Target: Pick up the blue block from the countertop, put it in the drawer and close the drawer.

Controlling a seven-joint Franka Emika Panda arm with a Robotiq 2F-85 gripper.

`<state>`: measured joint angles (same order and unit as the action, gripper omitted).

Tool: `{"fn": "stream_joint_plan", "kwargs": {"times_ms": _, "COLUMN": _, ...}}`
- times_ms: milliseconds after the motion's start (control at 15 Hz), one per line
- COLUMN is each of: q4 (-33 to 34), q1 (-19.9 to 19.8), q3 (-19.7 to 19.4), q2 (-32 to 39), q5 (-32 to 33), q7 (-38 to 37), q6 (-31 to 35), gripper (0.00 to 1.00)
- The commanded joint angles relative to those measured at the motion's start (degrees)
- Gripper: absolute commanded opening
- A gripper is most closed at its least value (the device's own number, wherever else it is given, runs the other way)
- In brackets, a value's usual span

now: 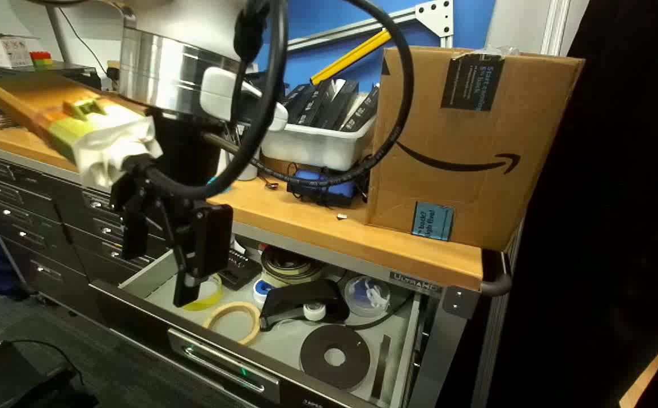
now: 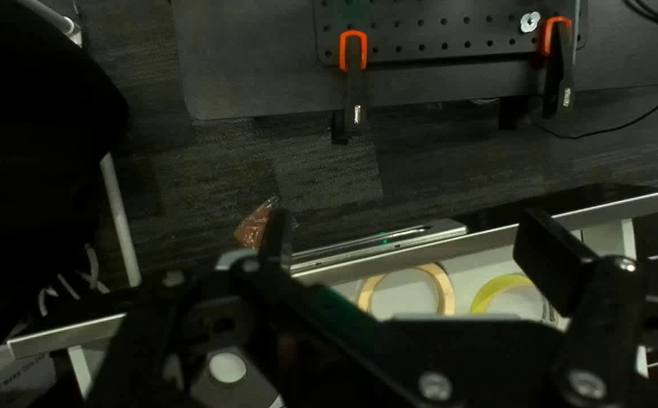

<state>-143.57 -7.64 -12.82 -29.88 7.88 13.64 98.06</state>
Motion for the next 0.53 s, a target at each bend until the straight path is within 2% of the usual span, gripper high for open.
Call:
{"fn": "stream_joint_plan", "kwargs": {"times_ms": 0, "q4": 0.3, "q1": -0.3, "q3": 0.3, "q2": 0.0, "q5": -0.2, "q7": 0.1, "q6": -0.1, "gripper": 1.0}}
{"fn": "stream_joint_plan", "kwargs": {"times_ms": 467, "q4": 2.3, "q1": 0.5, "q3": 0.7, "q2": 1.3, "q5": -0.9, "q7": 0.5, "q6": 0.0, "gripper": 1.0}}
